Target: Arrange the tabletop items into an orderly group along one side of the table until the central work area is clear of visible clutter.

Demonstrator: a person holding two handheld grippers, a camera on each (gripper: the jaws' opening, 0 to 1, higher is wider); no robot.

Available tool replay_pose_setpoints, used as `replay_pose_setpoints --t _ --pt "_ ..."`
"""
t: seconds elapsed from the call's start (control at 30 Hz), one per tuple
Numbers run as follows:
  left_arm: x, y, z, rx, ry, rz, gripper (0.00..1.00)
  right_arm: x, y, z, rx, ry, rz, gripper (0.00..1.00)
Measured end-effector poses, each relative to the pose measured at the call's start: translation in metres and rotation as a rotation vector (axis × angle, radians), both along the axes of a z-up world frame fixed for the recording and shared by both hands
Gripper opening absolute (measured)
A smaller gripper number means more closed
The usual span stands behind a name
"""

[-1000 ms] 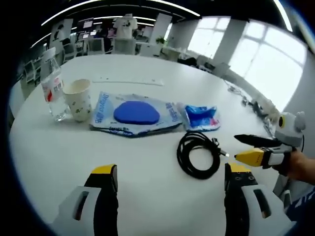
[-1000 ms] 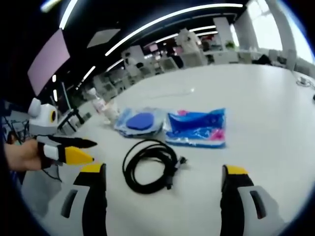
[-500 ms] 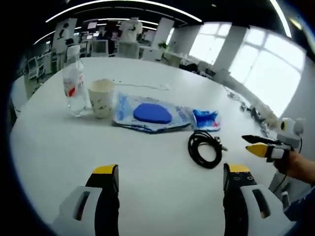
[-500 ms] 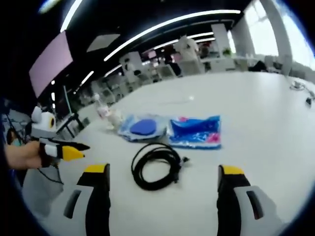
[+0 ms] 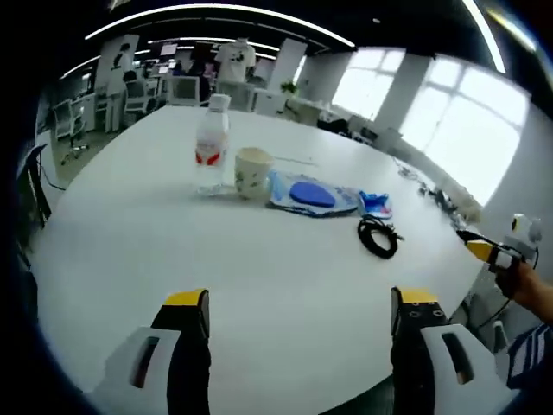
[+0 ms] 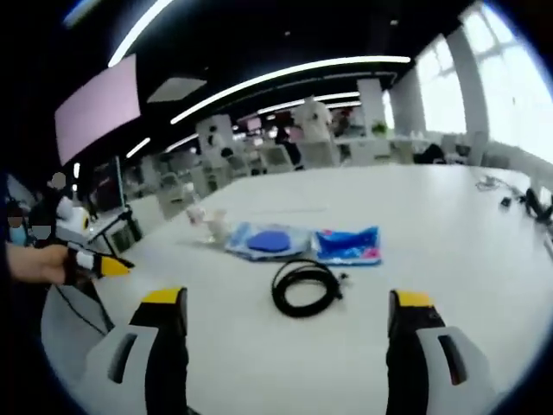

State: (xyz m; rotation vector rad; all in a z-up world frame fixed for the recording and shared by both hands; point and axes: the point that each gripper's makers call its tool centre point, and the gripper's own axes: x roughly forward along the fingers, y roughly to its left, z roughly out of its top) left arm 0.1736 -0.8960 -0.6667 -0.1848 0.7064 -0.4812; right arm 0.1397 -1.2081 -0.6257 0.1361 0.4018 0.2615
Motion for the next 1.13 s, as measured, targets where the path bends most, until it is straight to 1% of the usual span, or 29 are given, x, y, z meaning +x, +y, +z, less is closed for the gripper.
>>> replay_pose_setpoints --t 0.1,0.17,0.2,0.27,0.3,0.37,0.43,0.5,0.57,0.63,0.7,0.77,0.87,0.93,1.13 --pt "-0.012 0.017 0.007 0.001 -0.007 0.016 0.85 -0.018 0.001 0.005 0.017 0.010 -0.029 0.96" --pt "-0.019 0.027 0.015 0.000 -0.025 0.036 0.85 -0.027 0.002 0.008 0.014 0.008 -0.027 0.96" --pt "-0.023 0.033 0.020 0.004 -0.036 0.046 0.85 -0.029 0.003 0.010 0.009 0.006 -0.023 0.97" --pt "-0.027 0.040 0.024 0.013 -0.049 0.060 0.85 -0.033 0.000 0.012 -0.005 0.004 -0.016 0.98" --pt "-0.029 0.045 0.025 0.021 -0.051 0.079 0.85 -0.034 -0.003 0.013 -0.005 0.003 -0.019 0.98" --pt "-0.034 0.051 0.027 0.023 -0.044 0.125 0.85 -0.037 -0.009 0.013 0.031 0.024 -0.058 1.00" --pt "-0.037 0.052 0.032 0.014 -0.058 0.137 0.86 -0.038 -0.018 0.019 0.057 0.004 -0.093 1.00" --pt "-0.038 0.052 0.032 0.030 -0.060 0.130 0.86 -0.041 -0.025 0.018 0.067 0.013 -0.119 1.00" --pt "-0.040 0.055 0.032 0.050 -0.059 0.140 0.88 -0.043 -0.028 0.015 0.072 0.025 -0.116 1.00" --pt "-0.040 0.057 0.033 0.061 -0.062 0.145 0.89 -0.047 -0.029 0.012 0.055 0.043 -0.093 1.00" --pt "-0.041 0.056 0.033 0.063 -0.058 0.137 0.91 -0.051 -0.035 0.011 0.033 0.046 -0.092 1.00" --pt "-0.041 0.053 0.032 0.059 -0.049 0.120 0.94 -0.052 -0.041 0.009 0.043 0.049 -0.102 1.00" --pt "-0.042 0.052 0.032 0.068 -0.042 0.104 0.95 -0.057 -0.044 0.004 0.078 0.067 -0.137 1.00" --pt "-0.042 0.051 0.031 0.066 -0.036 0.095 0.96 -0.060 -0.044 0.001 0.086 0.077 -0.143 1.00" --pt "-0.044 0.042 0.028 0.048 -0.015 0.050 0.97 -0.065 -0.036 -0.010 0.096 0.106 -0.124 1.00"
